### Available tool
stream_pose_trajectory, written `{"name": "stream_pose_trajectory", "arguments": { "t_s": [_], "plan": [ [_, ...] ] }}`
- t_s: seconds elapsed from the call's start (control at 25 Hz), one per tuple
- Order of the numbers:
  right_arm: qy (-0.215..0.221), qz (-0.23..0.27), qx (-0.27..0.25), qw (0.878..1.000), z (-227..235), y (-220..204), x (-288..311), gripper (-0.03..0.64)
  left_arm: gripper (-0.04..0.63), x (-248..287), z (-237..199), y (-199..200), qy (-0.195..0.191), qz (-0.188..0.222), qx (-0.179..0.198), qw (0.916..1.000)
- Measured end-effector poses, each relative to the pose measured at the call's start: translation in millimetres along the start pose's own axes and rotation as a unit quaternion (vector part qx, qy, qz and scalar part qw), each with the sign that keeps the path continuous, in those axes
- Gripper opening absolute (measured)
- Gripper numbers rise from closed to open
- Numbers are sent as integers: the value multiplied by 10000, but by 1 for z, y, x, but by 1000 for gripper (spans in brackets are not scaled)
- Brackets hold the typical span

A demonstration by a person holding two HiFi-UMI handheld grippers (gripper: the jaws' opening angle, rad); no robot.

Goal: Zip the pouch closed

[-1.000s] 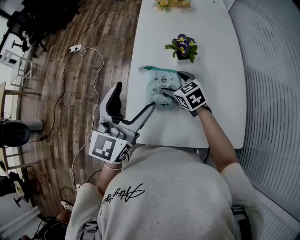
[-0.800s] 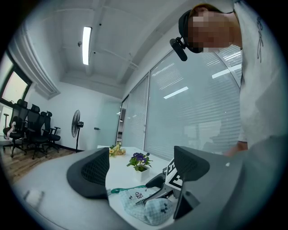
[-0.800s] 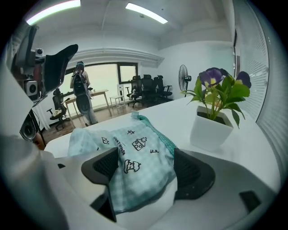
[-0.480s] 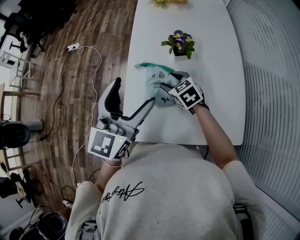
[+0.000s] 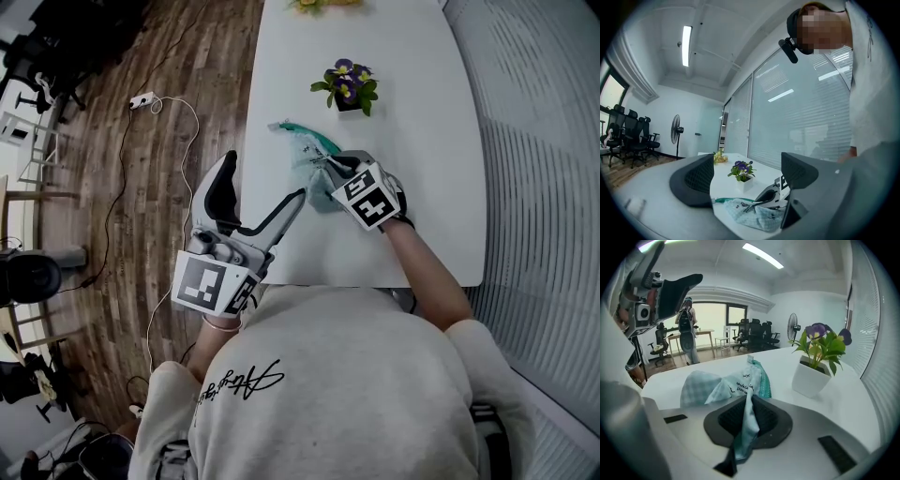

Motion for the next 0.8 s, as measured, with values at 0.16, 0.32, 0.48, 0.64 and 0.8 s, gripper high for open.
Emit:
{"name": "stream_pose_trajectory", "arguments": {
  "t_s": [0.16, 0.32, 0.48, 0.64, 0.8],
  "plan": [
    [-97, 170, -218, 9996, -3, -1, -15, 17, 439, 4, 1, 0, 6, -4, -1, 10000],
    [-172, 370, -294, 9987, -5, 6, -33, 15, 439, 5, 1, 3, 7, -35, 59, 10000],
    [-213, 756, -223, 9967, -1, 17, -50, 15, 439, 10, 2, 6, -24, -59, 137, 9999],
    [-285, 1138, -467, 9920, -2, 30, -74, 15, 439, 8, 3, 1, -28, -77, 109, 9999],
    [-372, 1554, -590, 9854, 1, 41, -97, 15, 439, 13, -2, 1, 7, -256, 356, 9990]
  ]
}}
Point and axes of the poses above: the fingertips, and each gripper's own axes: x forward along the fingers, z to its right, y out of its top, the point moved 1 cm from there along -x, backward along the fingers, and after that the axes turned 3 degrees about -y, right-handed, at the moved point
